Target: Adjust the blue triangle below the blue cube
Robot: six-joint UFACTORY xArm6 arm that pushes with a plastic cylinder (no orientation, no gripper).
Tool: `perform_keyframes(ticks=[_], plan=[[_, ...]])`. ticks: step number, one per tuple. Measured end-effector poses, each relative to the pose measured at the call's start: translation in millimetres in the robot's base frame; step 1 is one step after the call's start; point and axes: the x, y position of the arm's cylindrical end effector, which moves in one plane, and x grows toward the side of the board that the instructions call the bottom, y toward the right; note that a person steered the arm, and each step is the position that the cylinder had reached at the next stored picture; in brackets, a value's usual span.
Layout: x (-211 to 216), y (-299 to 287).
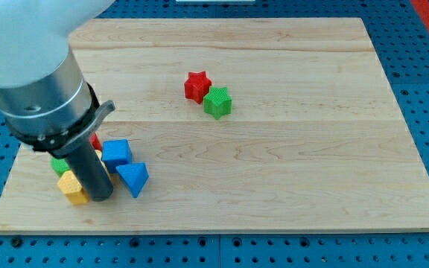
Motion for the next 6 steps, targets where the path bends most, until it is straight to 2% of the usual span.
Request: perform_keyframes(ticks=[3, 4, 6], plan=[[33.8, 75.5], [26.5, 81.0], [0.9, 47.3]])
